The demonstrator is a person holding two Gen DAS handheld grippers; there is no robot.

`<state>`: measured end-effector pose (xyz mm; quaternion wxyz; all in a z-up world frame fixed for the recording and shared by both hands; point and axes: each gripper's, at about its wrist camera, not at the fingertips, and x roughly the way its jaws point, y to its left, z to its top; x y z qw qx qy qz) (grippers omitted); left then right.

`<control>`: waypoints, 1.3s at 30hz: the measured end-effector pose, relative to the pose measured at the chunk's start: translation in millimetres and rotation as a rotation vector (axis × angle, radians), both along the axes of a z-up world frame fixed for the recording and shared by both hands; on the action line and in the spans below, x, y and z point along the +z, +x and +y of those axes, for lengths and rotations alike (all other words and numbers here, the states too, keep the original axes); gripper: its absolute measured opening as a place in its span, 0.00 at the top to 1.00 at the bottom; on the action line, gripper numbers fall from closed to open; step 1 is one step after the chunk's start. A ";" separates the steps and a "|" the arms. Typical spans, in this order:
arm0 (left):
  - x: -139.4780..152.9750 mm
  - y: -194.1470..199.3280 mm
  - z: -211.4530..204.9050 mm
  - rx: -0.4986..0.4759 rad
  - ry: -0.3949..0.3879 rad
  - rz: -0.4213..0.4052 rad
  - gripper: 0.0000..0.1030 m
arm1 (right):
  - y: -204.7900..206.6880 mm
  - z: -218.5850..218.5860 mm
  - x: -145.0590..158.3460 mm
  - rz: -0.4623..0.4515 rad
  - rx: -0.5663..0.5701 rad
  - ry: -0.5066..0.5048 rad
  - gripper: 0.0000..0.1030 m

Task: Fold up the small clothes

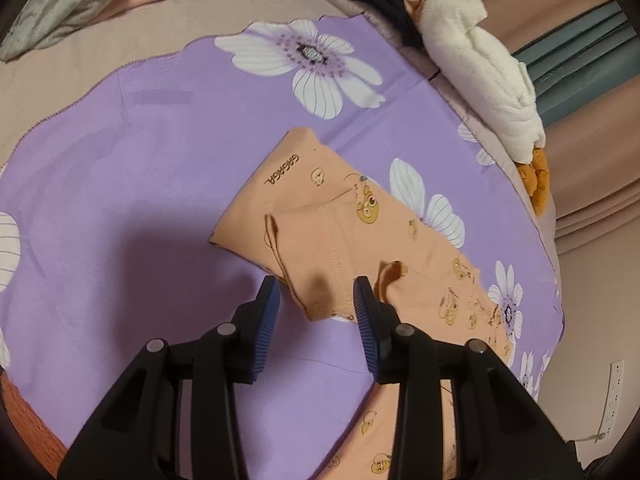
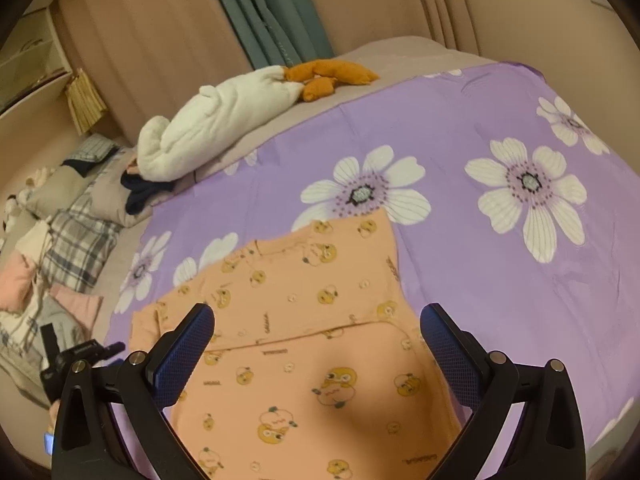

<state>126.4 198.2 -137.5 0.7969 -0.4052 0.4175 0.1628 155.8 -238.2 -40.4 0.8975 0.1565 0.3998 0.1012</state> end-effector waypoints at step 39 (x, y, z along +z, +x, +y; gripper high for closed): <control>39.9 34.8 -26.2 -0.321 0.053 -0.192 0.46 | 37.8 86.6 -29.5 0.083 0.215 -0.040 0.01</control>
